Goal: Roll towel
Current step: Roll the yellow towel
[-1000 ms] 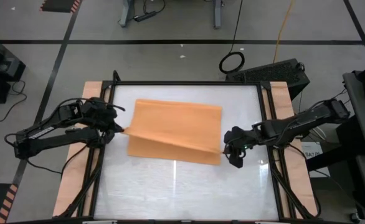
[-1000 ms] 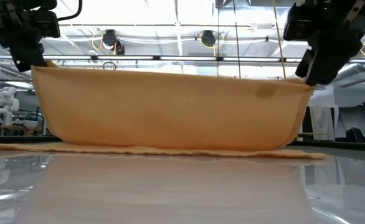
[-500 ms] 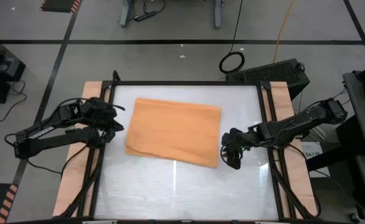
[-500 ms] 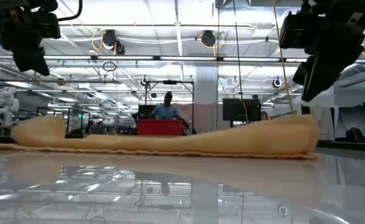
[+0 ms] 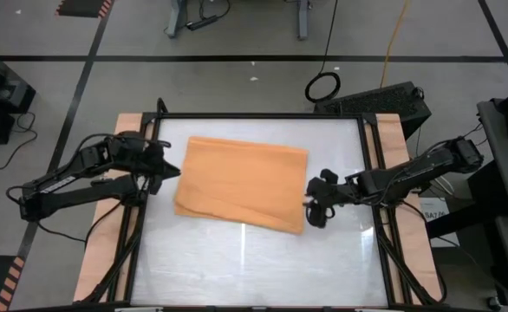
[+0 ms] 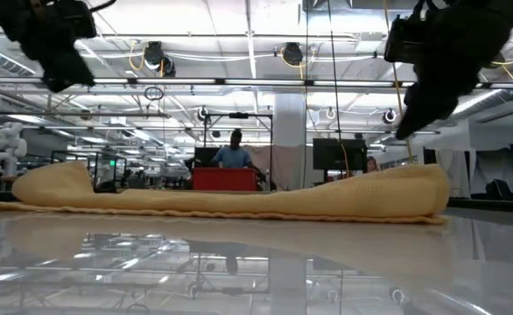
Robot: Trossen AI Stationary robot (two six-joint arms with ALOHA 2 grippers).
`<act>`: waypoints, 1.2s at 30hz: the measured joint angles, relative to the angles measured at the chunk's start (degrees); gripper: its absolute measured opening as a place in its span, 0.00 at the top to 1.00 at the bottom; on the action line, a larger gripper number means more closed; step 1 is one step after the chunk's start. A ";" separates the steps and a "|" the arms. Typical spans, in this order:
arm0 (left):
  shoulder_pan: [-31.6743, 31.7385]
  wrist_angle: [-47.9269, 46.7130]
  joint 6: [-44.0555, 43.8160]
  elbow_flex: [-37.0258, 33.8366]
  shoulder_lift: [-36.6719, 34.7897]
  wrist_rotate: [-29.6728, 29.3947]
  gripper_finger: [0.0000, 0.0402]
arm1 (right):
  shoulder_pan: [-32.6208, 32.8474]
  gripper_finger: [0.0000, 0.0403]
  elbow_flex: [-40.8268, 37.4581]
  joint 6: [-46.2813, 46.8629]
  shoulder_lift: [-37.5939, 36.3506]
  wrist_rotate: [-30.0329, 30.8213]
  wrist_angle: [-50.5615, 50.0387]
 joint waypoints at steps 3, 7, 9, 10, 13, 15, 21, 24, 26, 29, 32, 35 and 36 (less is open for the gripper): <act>-0.02 7.22 0.04 0.02 2.07 -0.54 0.84 | -2.64 0.62 0.06 -0.26 0.00 4.90 1.78; -0.12 16.87 0.38 0.04 8.61 -2.99 0.84 | -9.89 0.62 1.66 -3.38 0.00 6.71 1.93; -0.47 21.18 1.53 0.04 13.01 -5.97 0.84 | -14.67 0.63 1.97 -7.45 0.00 6.41 2.16; -0.67 23.18 1.97 0.04 15.32 -8.23 0.84 | -17.44 0.64 1.95 -9.63 0.11 6.20 2.29; -0.74 27.58 4.85 0.04 23.29 -14.92 0.84 | -25.70 0.67 1.95 -17.14 1.23 2.39 4.29; -0.36 30.43 6.18 0.04 28.73 -17.42 0.84 | -30.79 0.69 1.95 -21.30 2.75 -1.93 5.60; 3.29 33.74 6.46 1.54 43.06 -18.82 0.84 | -41.89 0.70 1.97 -27.12 9.54 -11.77 11.95; 4.44 33.58 8.51 3.46 48.10 -18.88 0.84 | -43.58 0.70 1.97 -28.05 13.59 -18.03 12.09; 4.82 31.68 9.27 4.76 51.01 -19.59 0.84 | -43.35 0.72 1.97 -28.49 15.99 -19.56 11.79; 5.36 29.48 9.28 6.09 54.61 -21.53 0.84 | -42.17 0.75 1.97 -28.65 19.02 -19.43 11.88; 5.97 29.54 9.57 6.45 57.73 -22.49 0.84 | -41.87 0.80 1.97 -29.90 21.06 -19.43 12.42; 6.64 29.58 9.48 6.43 60.50 -22.62 0.84 | -42.51 0.85 1.97 -30.20 22.12 -17.65 12.55; 6.92 29.31 9.41 6.43 61.35 -22.72 0.84 | -42.83 0.87 1.97 -30.56 22.15 -16.95 12.41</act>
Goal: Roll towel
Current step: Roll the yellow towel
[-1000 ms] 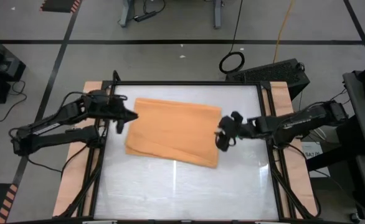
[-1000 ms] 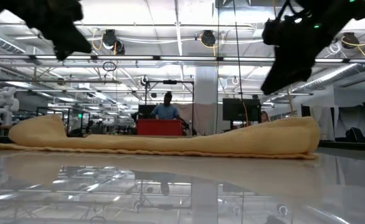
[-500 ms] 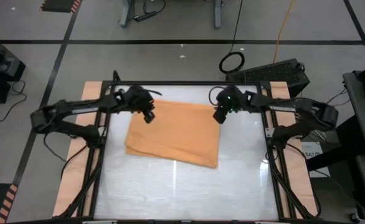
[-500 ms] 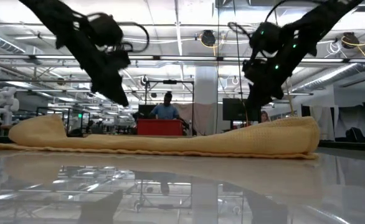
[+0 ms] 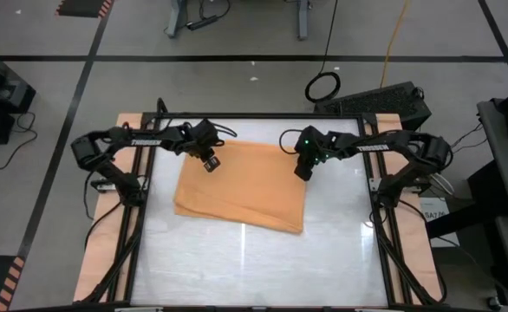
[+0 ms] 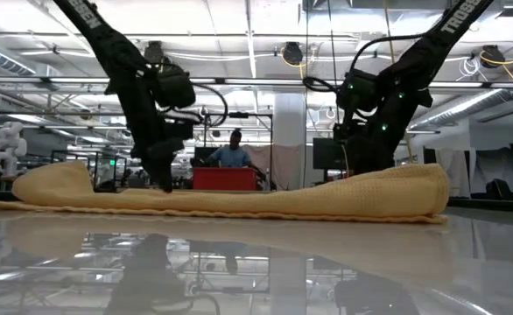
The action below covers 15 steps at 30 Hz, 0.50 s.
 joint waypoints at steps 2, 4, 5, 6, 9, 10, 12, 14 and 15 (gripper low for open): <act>0.44 0.74 -0.21 0.00 1.68 -1.22 0.84 | -0.82 0.90 0.02 -0.99 0.17 1.74 0.38; 0.96 1.06 -0.47 0.00 3.24 -3.22 0.84 | -2.08 0.94 0.06 -2.11 0.36 2.46 0.29; 1.17 1.50 -1.01 0.00 3.85 -4.07 0.84 | -2.74 0.95 0.04 -2.69 0.53 2.46 0.45; 1.36 2.54 -1.77 0.05 4.43 -4.95 0.84 | -3.34 0.97 0.05 -3.32 0.70 2.42 0.87; 1.89 4.72 -3.82 0.13 5.59 -5.56 0.84 | -5.32 0.99 0.04 -5.20 1.09 2.34 1.62; 1.89 5.55 -4.63 0.15 5.83 -5.75 0.84 | -6.03 1.00 0.04 -5.72 1.21 2.33 2.27; 1.85 5.87 -6.09 0.13 5.88 -5.60 0.84 | -7.45 0.99 0.04 -6.46 1.26 2.32 2.52; 1.84 5.69 -6.53 0.13 5.62 -3.86 0.84 | -8.50 0.99 0.04 -7.01 1.25 2.31 2.80; 1.67 5.28 -7.11 0.11 5.29 -2.34 0.84 | -8.84 0.99 0.04 -6.95 1.06 2.29 2.81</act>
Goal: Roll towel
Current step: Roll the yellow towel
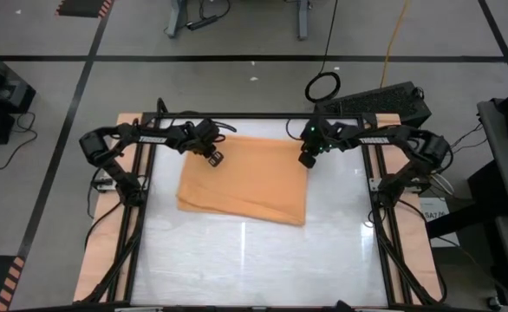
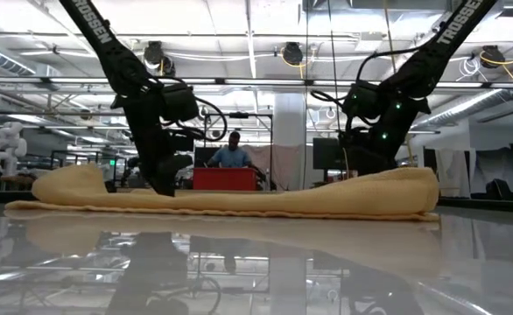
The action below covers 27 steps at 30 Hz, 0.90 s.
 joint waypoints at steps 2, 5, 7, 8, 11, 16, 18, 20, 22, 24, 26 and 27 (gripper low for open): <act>-0.66 -1.07 -0.56 -0.13 -1.16 3.20 0.84 | -0.19 1.00 0.00 1.28 -1.59 -0.18 -1.14; -2.38 -3.44 0.03 -0.26 -4.81 5.21 0.84 | 1.39 1.00 0.05 4.56 -4.74 -2.54 -3.79; -3.81 -4.72 0.60 -0.20 -8.21 4.77 0.84 | 3.62 1.00 0.02 7.06 -6.12 -3.76 -5.90; -4.51 -5.91 0.63 -0.20 -9.82 4.05 0.84 | 4.86 1.00 0.02 8.18 -6.47 -4.31 -5.81; -6.59 -7.08 -0.20 -0.20 -14.18 -0.63 0.84 | 8.43 1.00 0.02 10.38 -6.46 -4.19 -4.81; -8.24 -9.83 -1.37 -0.22 -16.41 -5.28 0.84 | 11.86 1.00 0.00 11.42 -4.31 0.39 -3.57; -8.26 -10.32 -3.37 -0.51 -15.56 -5.28 0.84 | 11.81 1.00 0.00 11.66 -3.09 1.70 -3.26; -8.23 -10.10 -4.93 -1.53 -13.98 -5.34 0.84 | 11.30 1.00 0.00 11.67 -1.81 2.50 -3.17; -8.23 -10.42 -5.80 -2.64 -12.13 -5.57 0.84 | 10.58 1.00 0.00 11.48 -0.64 3.21 -2.79; -8.26 -10.11 -7.41 -3.47 -10.28 -6.04 0.84 | 9.75 1.00 0.00 10.84 0.26 3.21 -2.65; -8.22 -9.92 -8.45 -4.10 -8.40 -6.32 0.84 | 8.73 1.00 0.00 10.24 1.32 3.20 -1.34; -8.24 -9.37 -8.72 -4.18 -7.42 -6.44 0.84 | 8.21 1.00 0.00 9.83 1.86 3.17 -0.73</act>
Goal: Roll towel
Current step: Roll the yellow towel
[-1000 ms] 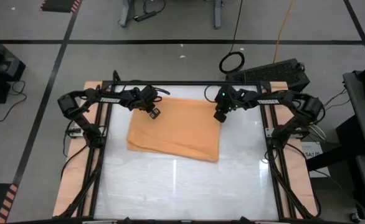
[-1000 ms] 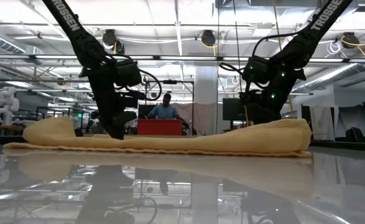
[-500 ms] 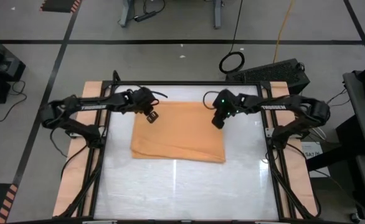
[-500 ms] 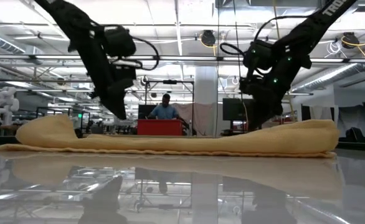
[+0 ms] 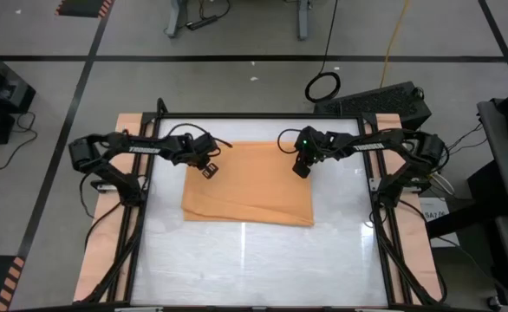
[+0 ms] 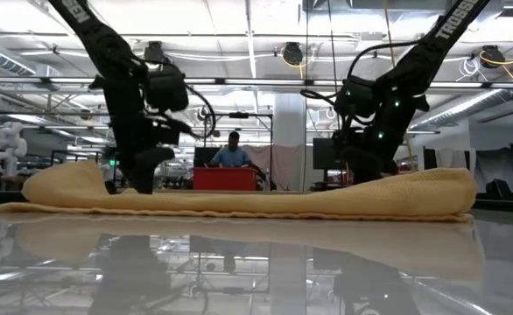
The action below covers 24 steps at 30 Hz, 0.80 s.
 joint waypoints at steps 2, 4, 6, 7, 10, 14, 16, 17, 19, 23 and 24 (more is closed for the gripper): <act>0.02 0.85 -0.31 -0.01 1.78 -1.48 0.84 | -1.25 1.00 0.04 -0.98 0.93 0.00 1.29; 0.29 2.91 -0.57 0.16 3.31 -3.66 0.84 | -2.72 1.00 0.17 -1.82 1.73 -0.03 2.30; 0.83 5.62 -0.56 0.20 4.66 -5.65 0.84 | -4.02 1.00 0.20 -2.35 2.31 -0.17 3.03; 1.02 6.91 -0.38 0.20 5.16 -6.33 0.84 | -4.66 1.00 0.20 -2.59 2.40 -0.19 3.47; 1.41 10.53 0.59 0.11 5.83 -7.86 0.84 | -6.00 1.00 0.15 -3.43 2.35 -0.17 3.96; 1.59 9.88 0.86 0.88 5.24 -6.78 0.84 | -7.16 1.00 0.02 -3.93 1.34 -0.25 3.44; 0.72 8.71 1.30 1.13 4.11 -6.42 0.84 | -7.19 1.00 -0.09 -4.04 -0.24 -0.26 2.03; 0.13 8.37 2.02 1.18 3.37 -6.26 0.84 | -6.89 1.00 -0.11 -4.14 -1.46 -0.77 1.70; -1.24 6.84 2.93 1.18 1.15 -6.20 0.84 | -5.78 1.00 -0.07 -4.21 -4.37 -2.13 1.57; -4.98 2.93 3.99 1.27 -4.55 -4.30 0.84 | -2.17 1.00 -0.06 -3.81 -11.36 -3.40 -4.26; -6.07 1.62 3.85 1.27 -6.10 -3.14 0.84 | -0.88 1.00 -0.04 -3.70 -13.22 -3.39 -6.78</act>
